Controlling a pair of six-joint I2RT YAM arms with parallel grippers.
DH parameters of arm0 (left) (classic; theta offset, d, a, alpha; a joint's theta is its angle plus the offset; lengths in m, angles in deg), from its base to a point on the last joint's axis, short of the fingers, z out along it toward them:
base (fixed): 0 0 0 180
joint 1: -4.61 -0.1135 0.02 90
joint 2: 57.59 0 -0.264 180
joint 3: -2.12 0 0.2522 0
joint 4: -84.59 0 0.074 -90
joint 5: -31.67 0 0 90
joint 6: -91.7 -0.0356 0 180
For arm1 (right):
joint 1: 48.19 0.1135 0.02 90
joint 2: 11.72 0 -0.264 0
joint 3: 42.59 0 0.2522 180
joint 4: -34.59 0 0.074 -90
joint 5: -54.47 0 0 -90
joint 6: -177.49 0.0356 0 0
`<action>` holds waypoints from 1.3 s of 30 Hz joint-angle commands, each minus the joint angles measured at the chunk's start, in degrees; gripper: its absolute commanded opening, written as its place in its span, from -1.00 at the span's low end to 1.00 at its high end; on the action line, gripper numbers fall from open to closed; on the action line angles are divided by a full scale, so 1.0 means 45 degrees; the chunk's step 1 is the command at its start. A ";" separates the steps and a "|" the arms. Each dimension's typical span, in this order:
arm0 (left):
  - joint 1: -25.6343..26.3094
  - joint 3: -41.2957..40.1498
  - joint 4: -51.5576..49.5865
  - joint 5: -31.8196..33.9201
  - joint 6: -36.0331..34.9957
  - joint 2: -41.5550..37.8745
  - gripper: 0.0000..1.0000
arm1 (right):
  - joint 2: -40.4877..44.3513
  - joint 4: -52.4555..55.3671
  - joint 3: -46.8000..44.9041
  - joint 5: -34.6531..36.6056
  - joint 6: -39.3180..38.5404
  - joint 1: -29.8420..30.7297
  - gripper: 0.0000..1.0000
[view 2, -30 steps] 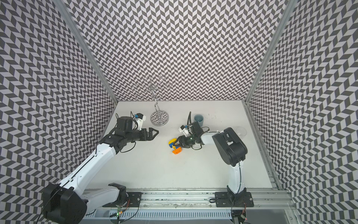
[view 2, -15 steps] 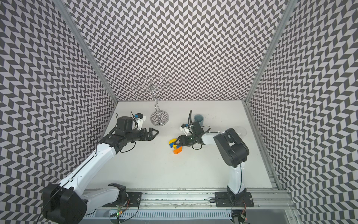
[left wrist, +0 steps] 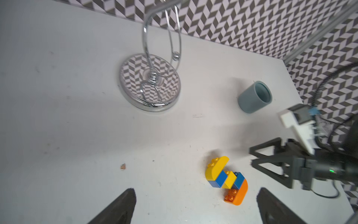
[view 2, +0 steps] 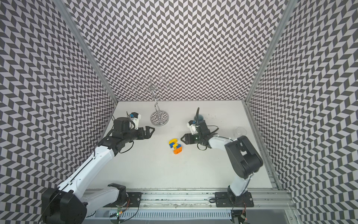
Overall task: Assemble the letter s with lego
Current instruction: Place the lego brick at the center of the board, then reset both arms
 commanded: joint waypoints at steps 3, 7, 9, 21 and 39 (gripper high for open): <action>-0.0677 -0.1504 0.3562 0.1741 -0.0210 -0.0528 0.99 | 0.2931 -0.2137 -0.1108 0.2144 -0.2299 -0.0749 0.24; -0.0908 -0.3722 0.7109 0.2769 -0.0142 -0.0929 0.99 | 0.5007 -0.3429 -0.2938 0.3896 -0.4658 -0.1215 0.24; -0.1211 -0.5039 0.9337 0.2847 -0.0090 -0.1219 0.99 | 0.5520 -0.4451 -0.3921 0.4581 -0.5143 -0.1952 0.26; -0.2726 -0.7015 1.4556 0.2277 -0.2713 0.0228 0.99 | 0.3400 -1.0957 -0.6644 0.4710 -0.5290 -0.4869 0.26; -0.3156 -0.8044 2.2490 -0.1205 -0.4577 0.6261 0.94 | 0.1364 -1.5286 -0.8129 0.3892 -0.4709 -0.5494 0.41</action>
